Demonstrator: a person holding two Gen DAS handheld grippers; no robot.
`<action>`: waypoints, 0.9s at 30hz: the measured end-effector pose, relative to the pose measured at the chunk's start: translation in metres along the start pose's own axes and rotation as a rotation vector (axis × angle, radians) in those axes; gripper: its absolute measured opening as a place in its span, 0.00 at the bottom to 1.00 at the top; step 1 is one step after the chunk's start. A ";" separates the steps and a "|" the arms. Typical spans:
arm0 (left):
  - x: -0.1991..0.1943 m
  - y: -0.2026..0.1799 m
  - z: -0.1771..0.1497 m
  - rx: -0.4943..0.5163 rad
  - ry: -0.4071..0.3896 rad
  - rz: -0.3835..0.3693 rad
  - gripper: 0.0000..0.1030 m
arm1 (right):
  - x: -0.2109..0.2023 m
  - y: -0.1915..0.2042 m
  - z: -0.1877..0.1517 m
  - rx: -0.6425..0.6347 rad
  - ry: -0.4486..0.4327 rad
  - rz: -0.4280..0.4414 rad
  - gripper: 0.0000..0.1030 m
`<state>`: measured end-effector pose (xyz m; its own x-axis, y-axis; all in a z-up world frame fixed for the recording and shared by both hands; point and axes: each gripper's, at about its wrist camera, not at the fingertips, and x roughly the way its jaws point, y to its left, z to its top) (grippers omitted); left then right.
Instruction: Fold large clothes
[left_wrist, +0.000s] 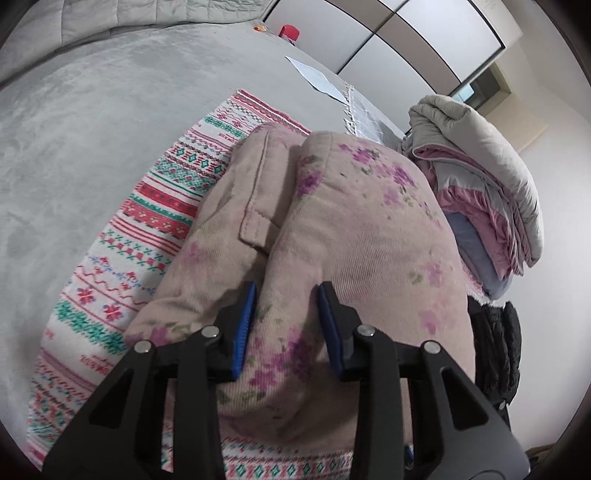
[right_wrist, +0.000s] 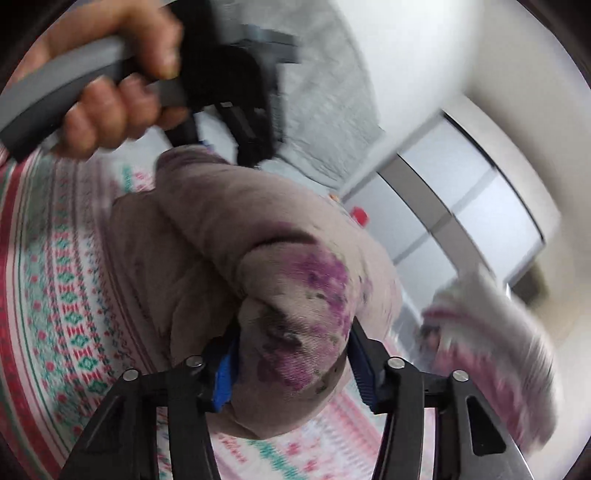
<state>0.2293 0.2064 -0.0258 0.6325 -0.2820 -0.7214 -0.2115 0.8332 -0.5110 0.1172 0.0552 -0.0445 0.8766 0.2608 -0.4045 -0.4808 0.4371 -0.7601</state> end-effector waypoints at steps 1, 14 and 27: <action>-0.007 0.001 0.000 -0.006 -0.003 0.010 0.35 | -0.001 0.005 0.001 -0.054 -0.002 0.004 0.49; 0.022 0.006 -0.004 -0.024 0.002 -0.015 0.45 | -0.004 -0.001 -0.023 0.005 0.044 0.086 0.56; 0.019 0.004 -0.007 -0.031 0.009 -0.010 0.45 | 0.120 -0.190 -0.021 1.031 0.255 0.492 0.59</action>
<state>0.2357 0.2013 -0.0447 0.6276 -0.2948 -0.7205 -0.2279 0.8154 -0.5322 0.3138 -0.0145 0.0406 0.5140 0.4672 -0.7194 -0.4563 0.8591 0.2319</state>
